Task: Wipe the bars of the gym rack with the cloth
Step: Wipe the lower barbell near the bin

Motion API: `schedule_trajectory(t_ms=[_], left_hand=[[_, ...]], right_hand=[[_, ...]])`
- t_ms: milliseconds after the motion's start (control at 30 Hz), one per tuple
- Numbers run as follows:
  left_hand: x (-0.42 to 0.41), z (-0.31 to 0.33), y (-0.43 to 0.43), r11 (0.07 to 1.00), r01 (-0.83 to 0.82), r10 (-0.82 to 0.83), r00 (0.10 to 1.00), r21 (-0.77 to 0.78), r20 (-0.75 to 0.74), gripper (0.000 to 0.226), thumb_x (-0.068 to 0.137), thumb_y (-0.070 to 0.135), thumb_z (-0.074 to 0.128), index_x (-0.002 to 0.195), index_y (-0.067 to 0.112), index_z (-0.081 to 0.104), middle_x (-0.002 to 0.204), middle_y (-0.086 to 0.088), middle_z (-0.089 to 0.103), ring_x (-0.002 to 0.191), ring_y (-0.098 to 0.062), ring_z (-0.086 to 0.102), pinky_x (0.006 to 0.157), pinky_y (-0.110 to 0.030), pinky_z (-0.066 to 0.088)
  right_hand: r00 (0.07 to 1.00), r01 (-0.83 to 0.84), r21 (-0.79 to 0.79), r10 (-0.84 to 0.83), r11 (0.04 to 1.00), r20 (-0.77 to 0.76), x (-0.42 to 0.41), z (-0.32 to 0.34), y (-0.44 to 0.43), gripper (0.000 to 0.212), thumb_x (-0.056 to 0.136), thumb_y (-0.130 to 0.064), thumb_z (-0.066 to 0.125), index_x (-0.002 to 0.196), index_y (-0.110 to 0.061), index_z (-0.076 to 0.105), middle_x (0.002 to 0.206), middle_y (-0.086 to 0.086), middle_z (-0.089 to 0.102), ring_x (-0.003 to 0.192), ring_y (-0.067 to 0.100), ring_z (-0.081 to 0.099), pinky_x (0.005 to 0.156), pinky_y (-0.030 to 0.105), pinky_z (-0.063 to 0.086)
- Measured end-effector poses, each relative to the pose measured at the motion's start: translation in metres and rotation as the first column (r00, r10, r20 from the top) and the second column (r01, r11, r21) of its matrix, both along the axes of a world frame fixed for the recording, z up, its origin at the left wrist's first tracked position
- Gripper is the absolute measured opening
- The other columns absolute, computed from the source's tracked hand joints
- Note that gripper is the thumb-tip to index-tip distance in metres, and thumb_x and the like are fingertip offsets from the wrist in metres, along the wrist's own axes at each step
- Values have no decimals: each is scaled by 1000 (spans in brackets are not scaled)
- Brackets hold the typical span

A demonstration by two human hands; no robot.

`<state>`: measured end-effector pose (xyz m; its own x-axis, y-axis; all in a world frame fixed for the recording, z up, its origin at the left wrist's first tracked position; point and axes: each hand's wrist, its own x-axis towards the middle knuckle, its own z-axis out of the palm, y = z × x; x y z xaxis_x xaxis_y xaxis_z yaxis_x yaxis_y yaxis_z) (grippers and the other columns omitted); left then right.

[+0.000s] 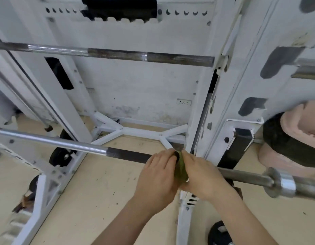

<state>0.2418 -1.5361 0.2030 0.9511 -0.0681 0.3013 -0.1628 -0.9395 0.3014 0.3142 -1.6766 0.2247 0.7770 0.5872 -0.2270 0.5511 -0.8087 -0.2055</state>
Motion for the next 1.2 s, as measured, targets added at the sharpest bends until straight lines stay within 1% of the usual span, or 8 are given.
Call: schedule_trajectory(t_ms=[200, 433, 567, 667, 867, 933, 1067, 1200], left_hand=[[10, 12, 45, 981, -136, 155, 978, 137, -141, 67, 74, 38, 70, 134, 30, 41, 148, 4, 37, 138, -18, 31, 116, -42, 23], [7, 15, 153, 942, -204, 283, 910, 268, -304, 59, 77, 40, 71, 130, 35, 45, 131, 11, 51, 126, -15, 45, 115, -41, 24], [6, 8, 200, 909, -160, 270, 929, 384, -252, 36, 81, 43, 66, 111, 29, 51, 104, 9, 57, 101, -16, 56, 86, -29, 41], [11, 6, 235, 883, -156, 268, 942, 442, -202, 14, 84, 35, 56, 86, 25, 47, 79, 8, 52, 75, -15, 52, 56, -27, 31], [23, 3, 258, 878, 29, 140, 939, 479, -314, 8, 85, 25, 47, 77, 26, 48, 78, 5, 61, 73, -19, 60, 58, -27, 36], [25, 4, 265, 884, 57, 99, 948, 465, -304, 7, 83, 28, 48, 77, 26, 51, 69, 6, 54, 65, -19, 54, 54, -27, 33], [32, 2, 273, 879, 98, 56, 951, 467, -305, 15, 84, 31, 49, 75, 25, 59, 64, 7, 49, 53, -11, 41, 46, -23, 26], [49, 3, 275, 948, 215, -47, 822, 232, -568, 8, 76, 26, 51, 74, 21, 57, 69, 5, 59, 60, -14, 55, 54, -23, 40]], right_hand=[[987, 48, 18, -50, 999, 151, 5, -8, 11, 78, 75, -49, 71, 135, -27, 26, 122, -2, 44, 104, 22, 57, 83, 39, 44], [992, -89, -89, 97, 992, 82, 20, -4, 48, 31, 74, -30, 64, 97, -23, 43, 86, -5, 53, 74, 16, 59, 55, 30, 47], [989, -133, -115, 140, 984, 53, 15, 0, 93, 22, 74, -24, 59, 95, -22, 52, 79, -5, 54, 71, 13, 55, 57, 31, 50], [967, -163, -67, 173, 984, 185, -5, -2, 162, 16, 84, -22, 51, 100, -18, 49, 84, -3, 57, 68, 15, 48, 50, 29, 34], [952, -1, -13, 5, 1000, 307, -26, -20, 283, 14, 80, -16, 65, 85, -16, 52, 74, 1, 63, 65, 23, 61, 55, 29, 35], [927, 70, -126, -18, 990, 375, -23, -21, 265, 16, 81, -17, 64, 83, -18, 49, 65, -2, 56, 53, 20, 52, 54, 28, 32], [902, 324, -273, -209, 906, 377, -19, -9, 183, 9, 86, -32, 50, 91, -26, 54, 82, -5, 63, 78, 21, 62, 74, 33, 46], [902, 415, -395, -313, 820, 298, -17, -1, 173, 7, 83, -29, 51, 86, -28, 57, 79, -7, 58, 78, 20, 58, 79, 34, 34]])
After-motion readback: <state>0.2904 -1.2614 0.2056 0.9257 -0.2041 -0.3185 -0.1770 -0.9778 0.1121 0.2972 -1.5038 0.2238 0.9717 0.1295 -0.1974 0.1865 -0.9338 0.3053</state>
